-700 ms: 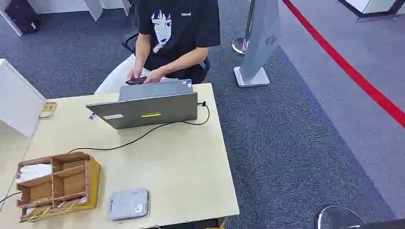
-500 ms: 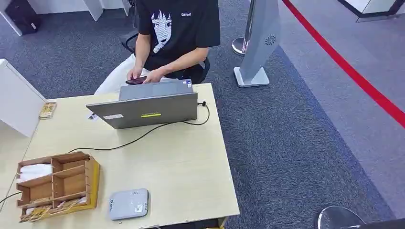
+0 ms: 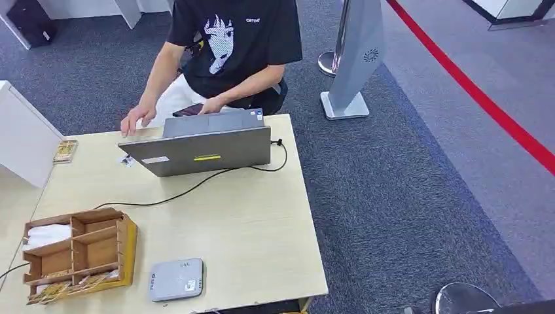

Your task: Pass the card to the sensor for recognition and then transmit it.

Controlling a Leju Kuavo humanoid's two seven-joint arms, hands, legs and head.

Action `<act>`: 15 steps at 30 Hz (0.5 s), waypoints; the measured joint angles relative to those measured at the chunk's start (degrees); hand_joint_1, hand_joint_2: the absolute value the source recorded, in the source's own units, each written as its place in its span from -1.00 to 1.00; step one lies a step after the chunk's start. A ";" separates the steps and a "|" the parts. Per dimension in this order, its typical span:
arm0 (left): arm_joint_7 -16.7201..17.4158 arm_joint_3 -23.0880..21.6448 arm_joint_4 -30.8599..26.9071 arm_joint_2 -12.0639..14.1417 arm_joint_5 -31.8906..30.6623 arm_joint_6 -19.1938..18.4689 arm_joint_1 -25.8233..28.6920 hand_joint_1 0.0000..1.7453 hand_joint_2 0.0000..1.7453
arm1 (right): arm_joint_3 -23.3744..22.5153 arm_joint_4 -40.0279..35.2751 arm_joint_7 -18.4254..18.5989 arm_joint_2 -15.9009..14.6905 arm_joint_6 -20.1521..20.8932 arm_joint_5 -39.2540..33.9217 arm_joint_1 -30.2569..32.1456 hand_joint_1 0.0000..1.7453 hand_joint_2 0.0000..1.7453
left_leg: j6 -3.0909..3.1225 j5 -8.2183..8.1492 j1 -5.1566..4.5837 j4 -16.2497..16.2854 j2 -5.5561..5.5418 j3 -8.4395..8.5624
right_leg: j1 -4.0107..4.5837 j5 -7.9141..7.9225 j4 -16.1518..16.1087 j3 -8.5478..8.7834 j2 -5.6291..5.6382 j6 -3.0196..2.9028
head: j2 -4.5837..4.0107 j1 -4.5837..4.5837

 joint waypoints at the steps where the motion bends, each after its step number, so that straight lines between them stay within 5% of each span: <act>1: 0.39 1.78 -0.61 -0.59 0.37 -0.50 -0.08 -1.00 1.00 | -1.15 -0.39 0.13 0.37 0.43 -0.35 0.00 -1.00 1.00 | 0.00 0.00 0.00 0.00 0.00 0.00 | 0.00 0.00 0.00 0.00 0.00 0.00 | 0.00 0.00; 7: 1.88 9.98 -5.76 -3.76 4.07 -2.05 0.43 -1.00 1.00 | -7.54 -2.40 1.09 2.58 3.45 -3.06 -0.39 -1.00 1.00 | 0.00 0.00 0.00 0.00 0.00 -0.02 | 0.00 0.00 0.00 0.01 0.00 0.00 | 0.00 0.02; 15: 1.44 14.07 -18.78 -7.27 9.15 0.25 4.12 -1.00 1.00 | -12.28 -5.02 1.70 5.18 6.05 -7.91 -0.46 -1.00 1.00 | 0.00 0.00 0.01 0.00 0.00 -0.02 | 0.00 0.00 0.00 0.01 -0.01 0.00 | 0.00 0.00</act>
